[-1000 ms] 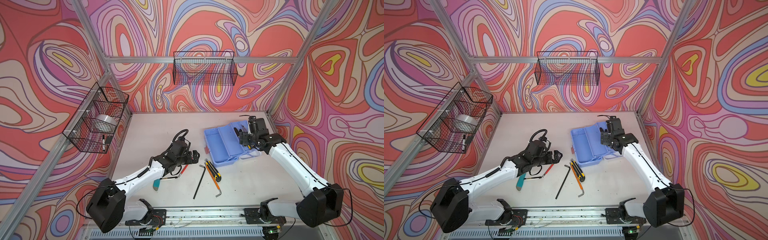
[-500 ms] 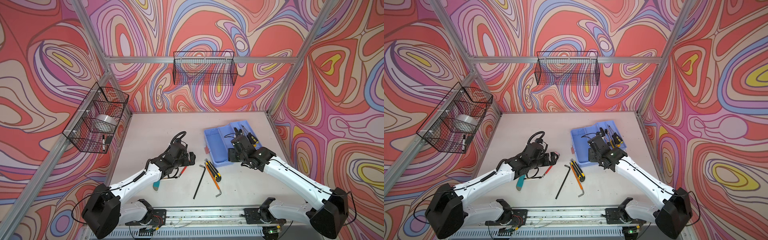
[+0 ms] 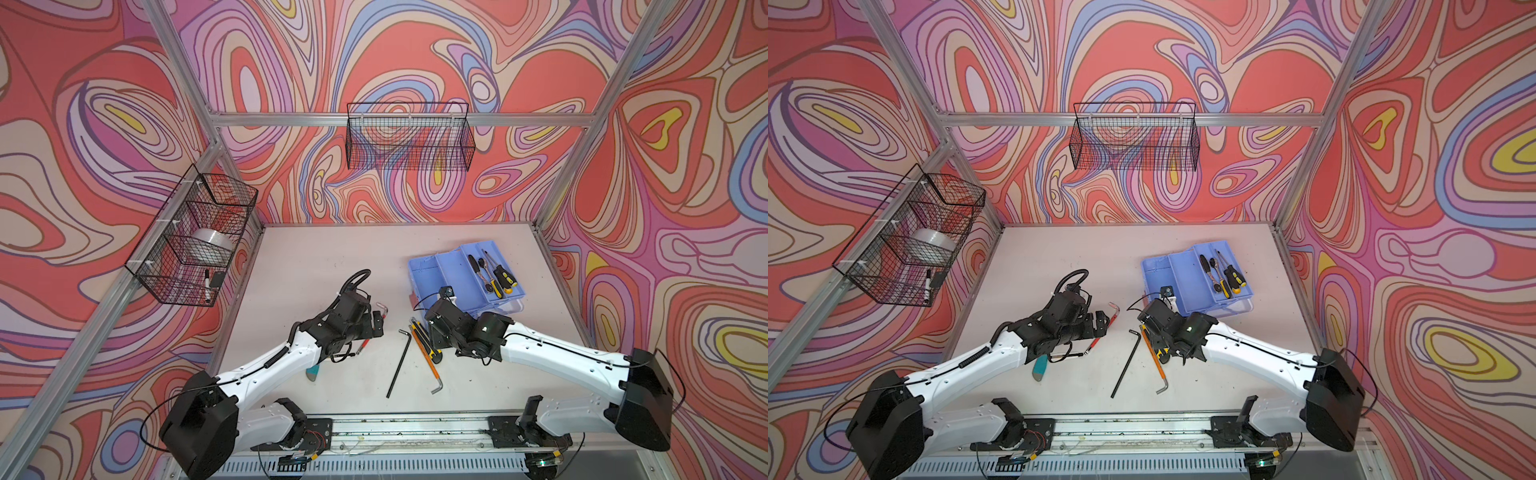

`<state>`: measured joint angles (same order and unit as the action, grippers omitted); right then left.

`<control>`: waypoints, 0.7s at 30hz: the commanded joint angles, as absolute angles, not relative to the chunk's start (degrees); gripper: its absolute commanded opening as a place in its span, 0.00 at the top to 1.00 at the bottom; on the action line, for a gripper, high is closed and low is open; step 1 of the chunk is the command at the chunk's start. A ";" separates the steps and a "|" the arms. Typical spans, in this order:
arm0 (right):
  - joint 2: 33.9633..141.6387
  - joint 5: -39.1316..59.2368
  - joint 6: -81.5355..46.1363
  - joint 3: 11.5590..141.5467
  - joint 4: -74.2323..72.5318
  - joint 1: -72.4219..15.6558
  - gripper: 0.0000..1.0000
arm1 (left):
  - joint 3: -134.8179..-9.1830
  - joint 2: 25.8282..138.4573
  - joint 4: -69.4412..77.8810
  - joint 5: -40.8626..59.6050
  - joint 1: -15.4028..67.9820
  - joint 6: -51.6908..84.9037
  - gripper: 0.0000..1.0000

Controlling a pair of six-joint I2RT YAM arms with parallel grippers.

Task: Pack the tool kit
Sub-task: 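Raise the right gripper from the tray and swing it toward the utility knife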

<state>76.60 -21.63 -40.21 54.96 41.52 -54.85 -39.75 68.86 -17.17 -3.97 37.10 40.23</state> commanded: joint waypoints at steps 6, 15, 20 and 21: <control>79.40 -20.84 -42.03 51.22 39.85 -58.82 0.37 | -37.29 66.19 -20.57 -5.71 36.75 39.99 0.00; 82.88 -18.29 -44.43 45.95 34.91 -58.77 0.36 | -37.10 66.16 -20.42 -5.38 36.82 40.17 0.00; 86.28 -19.05 -44.49 46.24 33.11 -58.66 0.35 | -36.46 65.12 -20.70 -5.94 36.74 40.66 0.00; 86.70 -19.03 -44.41 46.35 32.96 -58.52 0.35 | -36.22 64.89 -20.82 -6.25 36.74 40.69 0.00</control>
<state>86.02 -18.74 -43.81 46.22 34.98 -58.59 -37.21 66.43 -18.70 -4.62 37.10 40.14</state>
